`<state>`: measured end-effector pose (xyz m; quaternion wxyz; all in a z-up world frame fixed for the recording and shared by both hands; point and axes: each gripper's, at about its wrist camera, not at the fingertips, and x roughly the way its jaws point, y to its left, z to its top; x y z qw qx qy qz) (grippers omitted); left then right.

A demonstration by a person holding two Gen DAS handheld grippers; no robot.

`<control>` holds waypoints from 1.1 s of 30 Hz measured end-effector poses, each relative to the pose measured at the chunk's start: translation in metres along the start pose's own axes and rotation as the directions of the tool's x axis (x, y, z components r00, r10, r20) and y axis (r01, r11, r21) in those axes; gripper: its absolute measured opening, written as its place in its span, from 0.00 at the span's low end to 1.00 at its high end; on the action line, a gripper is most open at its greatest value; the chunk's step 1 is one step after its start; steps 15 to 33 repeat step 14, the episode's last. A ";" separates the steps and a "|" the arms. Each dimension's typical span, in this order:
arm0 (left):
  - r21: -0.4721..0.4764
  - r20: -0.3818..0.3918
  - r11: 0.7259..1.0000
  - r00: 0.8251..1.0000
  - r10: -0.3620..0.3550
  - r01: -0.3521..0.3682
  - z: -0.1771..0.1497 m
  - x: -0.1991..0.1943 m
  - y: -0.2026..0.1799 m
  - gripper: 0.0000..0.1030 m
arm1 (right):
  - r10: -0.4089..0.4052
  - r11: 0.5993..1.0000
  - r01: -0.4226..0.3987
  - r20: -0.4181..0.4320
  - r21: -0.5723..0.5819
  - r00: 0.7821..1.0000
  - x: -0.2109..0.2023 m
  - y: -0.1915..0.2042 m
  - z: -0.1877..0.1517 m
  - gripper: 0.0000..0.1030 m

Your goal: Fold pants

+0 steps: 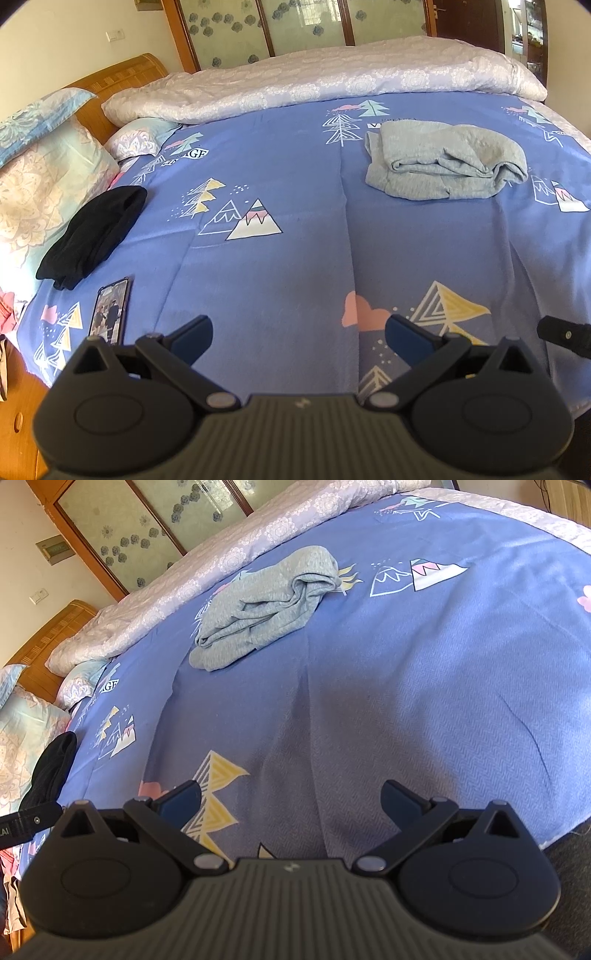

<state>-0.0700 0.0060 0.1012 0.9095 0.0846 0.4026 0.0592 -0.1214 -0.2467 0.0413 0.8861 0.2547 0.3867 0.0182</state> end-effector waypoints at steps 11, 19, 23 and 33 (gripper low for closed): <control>0.009 -0.016 0.998 0.998 -0.061 0.061 -0.001 0.002 0.000 1.00 | 0.000 1.000 0.000 0.001 0.000 1.000 0.000 0.000 0.000 1.00; 0.000 -0.023 0.997 0.997 -0.079 0.079 -0.002 0.003 0.000 1.00 | -0.001 1.000 0.001 0.001 0.000 1.000 0.000 0.000 0.000 1.00; 0.000 -0.023 0.997 0.997 -0.079 0.079 -0.002 0.003 0.000 1.00 | -0.001 1.000 0.001 0.001 0.000 1.000 0.000 0.000 0.000 1.00; 0.000 -0.023 0.997 0.997 -0.079 0.079 -0.002 0.003 0.000 1.00 | -0.001 1.000 0.001 0.001 0.000 1.000 0.000 0.000 0.000 1.00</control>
